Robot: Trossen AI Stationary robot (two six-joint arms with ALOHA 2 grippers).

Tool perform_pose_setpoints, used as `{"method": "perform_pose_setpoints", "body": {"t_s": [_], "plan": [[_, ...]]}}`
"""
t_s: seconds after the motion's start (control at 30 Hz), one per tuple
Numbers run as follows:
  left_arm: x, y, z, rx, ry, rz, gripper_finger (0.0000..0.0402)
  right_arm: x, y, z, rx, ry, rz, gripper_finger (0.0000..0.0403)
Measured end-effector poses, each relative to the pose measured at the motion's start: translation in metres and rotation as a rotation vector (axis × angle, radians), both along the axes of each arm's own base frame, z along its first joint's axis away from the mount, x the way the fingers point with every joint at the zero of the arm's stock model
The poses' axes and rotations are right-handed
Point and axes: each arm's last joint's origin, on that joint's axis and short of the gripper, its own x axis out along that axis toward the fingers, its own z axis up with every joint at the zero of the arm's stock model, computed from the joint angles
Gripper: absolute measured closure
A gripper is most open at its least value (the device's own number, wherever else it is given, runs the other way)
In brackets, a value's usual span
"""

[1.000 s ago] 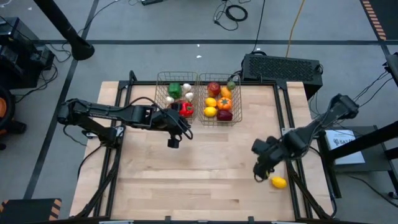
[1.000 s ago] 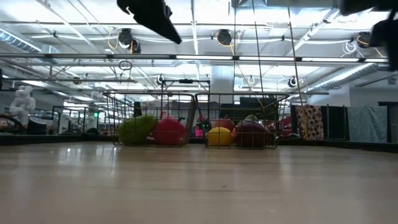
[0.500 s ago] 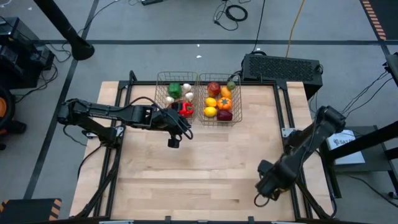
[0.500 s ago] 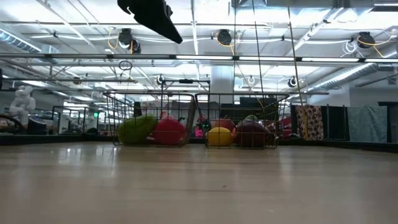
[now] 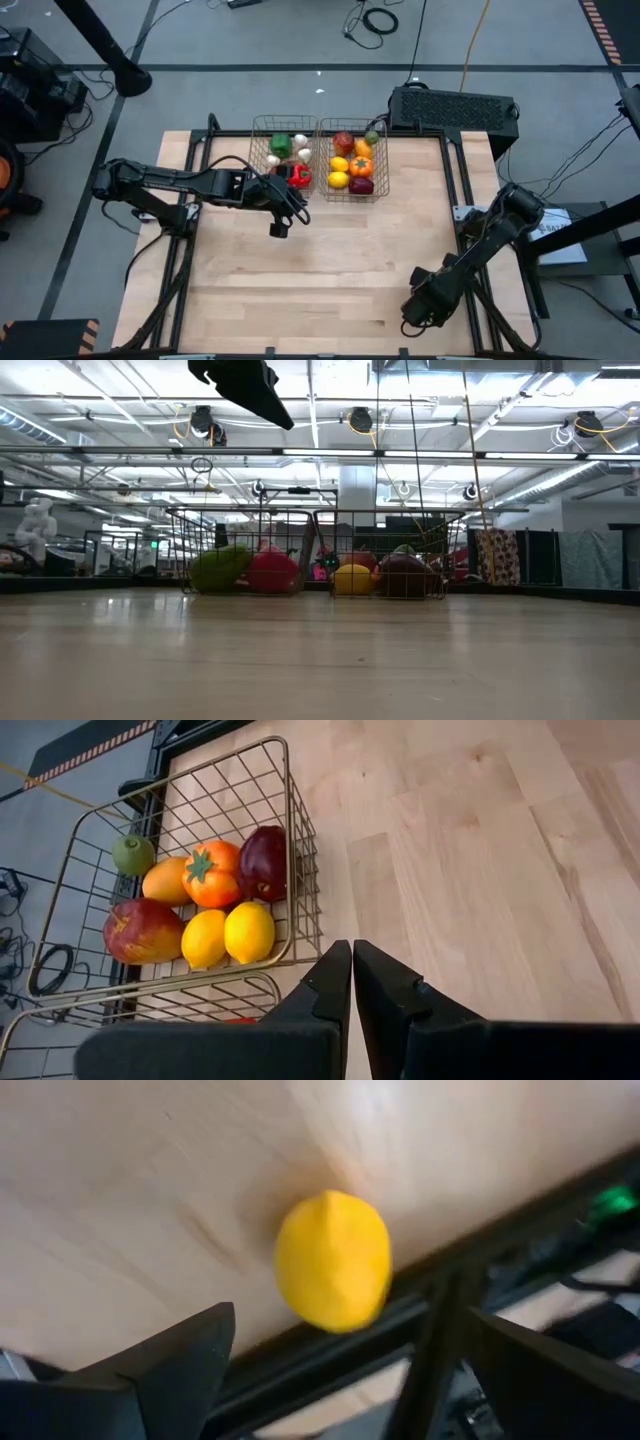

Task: Sort produce into baskets
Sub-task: Put the bottom right yellow lemon into the right mesh basket

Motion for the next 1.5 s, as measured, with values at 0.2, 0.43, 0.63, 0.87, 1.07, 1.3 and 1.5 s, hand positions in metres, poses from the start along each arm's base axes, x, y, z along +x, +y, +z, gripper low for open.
{"method": "perform_pose_setpoints", "body": {"t_s": [0.2,0.43,0.63,0.87,1.07,1.3,1.5], "plan": [[0.0,0.0,0.0,0.0,0.0,0.0,0.0378,-0.006,-0.005,-0.024,0.033,-0.001,-0.004,0.0005],[0.0,0.0,0.0,-0.006,-0.001,0.005,0.0378,-0.016,-0.005,-0.04,0.097,0.025,0.014,0.0018],[0.0,0.0,0.0,-0.006,-0.001,0.005,0.0378,-0.018,0.0,-0.042,0.092,-0.024,0.049,0.0065],[0.0,0.0,0.0,-0.006,-0.001,0.006,0.0378,-0.017,0.001,-0.042,0.095,-0.034,0.029,0.014],[0.0,0.0,0.0,-0.006,-0.001,0.006,0.0378,-0.015,0.004,-0.039,0.103,-0.043,0.016,0.0174],[0.0,0.0,0.0,-0.006,-0.001,0.005,0.0378,-0.001,0.011,-0.024,0.142,-0.097,0.009,0.0171],[0.0,0.0,0.0,-0.003,-0.001,0.008,0.0378,0.034,0.016,0.008,0.144,-0.341,0.094,0.017]]}}
